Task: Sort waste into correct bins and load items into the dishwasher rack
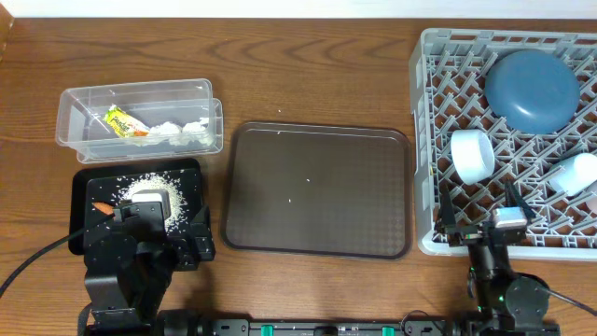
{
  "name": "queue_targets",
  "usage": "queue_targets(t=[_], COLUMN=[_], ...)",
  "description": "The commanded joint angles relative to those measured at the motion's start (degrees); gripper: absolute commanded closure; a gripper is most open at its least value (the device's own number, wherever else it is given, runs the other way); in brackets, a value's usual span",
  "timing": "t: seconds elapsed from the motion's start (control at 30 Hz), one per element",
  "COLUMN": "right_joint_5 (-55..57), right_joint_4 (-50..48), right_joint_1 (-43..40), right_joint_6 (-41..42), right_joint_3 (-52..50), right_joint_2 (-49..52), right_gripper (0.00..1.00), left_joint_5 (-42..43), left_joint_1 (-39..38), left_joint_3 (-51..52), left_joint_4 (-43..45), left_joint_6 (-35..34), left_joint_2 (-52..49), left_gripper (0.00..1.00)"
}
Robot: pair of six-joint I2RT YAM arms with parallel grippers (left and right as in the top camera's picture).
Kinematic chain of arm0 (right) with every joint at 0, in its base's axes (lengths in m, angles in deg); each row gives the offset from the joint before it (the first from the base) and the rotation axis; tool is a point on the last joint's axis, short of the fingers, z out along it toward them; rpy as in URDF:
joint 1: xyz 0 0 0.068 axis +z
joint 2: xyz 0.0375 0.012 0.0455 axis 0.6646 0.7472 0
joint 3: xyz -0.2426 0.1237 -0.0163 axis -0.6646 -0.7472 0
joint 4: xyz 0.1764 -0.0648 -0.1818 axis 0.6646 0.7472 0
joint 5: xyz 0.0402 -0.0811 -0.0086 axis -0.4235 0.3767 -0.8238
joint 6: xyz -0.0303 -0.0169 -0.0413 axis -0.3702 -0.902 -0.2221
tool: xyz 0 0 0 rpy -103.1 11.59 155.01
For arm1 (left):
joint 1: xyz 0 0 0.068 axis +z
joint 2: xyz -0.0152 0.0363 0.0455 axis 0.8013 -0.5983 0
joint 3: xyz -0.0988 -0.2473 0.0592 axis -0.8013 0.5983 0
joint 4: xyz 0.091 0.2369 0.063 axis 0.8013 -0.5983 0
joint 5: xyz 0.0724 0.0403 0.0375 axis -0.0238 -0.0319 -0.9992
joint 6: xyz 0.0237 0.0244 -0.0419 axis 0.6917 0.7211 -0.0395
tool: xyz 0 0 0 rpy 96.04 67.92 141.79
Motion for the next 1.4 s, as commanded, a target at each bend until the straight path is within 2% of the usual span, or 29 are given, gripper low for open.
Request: queue_targets(t=[0.0, 0.13, 0.3, 1.37], right_joint_5=[0.8, 0.7, -0.3, -0.3], right_joint_4=[-1.7, -0.3, 9.5, 9.3], right_joint_1=[0.9, 0.9, 0.9, 0.9], right_joint_6=[-0.5, -2.6, -1.9, -2.0], right_joint_3=[-2.7, -2.6, -2.6, -2.6], right_joint_2=[-0.4, -0.4, -0.4, -0.4], right_gripper=[0.01, 0.01, 0.01, 0.01], left_joint_5=[0.4, 0.3, 0.3, 0.3], left_joint_1=[0.1, 0.1, 0.1, 0.1], left_joint_3=[0.4, 0.4, 0.4, 0.4], left_joint_4=[0.2, 0.2, 0.2, 0.2], left_joint_6=[0.8, 0.8, 0.8, 0.8], left_joint_2=[0.2, 0.2, 0.2, 0.2], left_gripper=[0.03, 0.03, 0.02, 0.02])
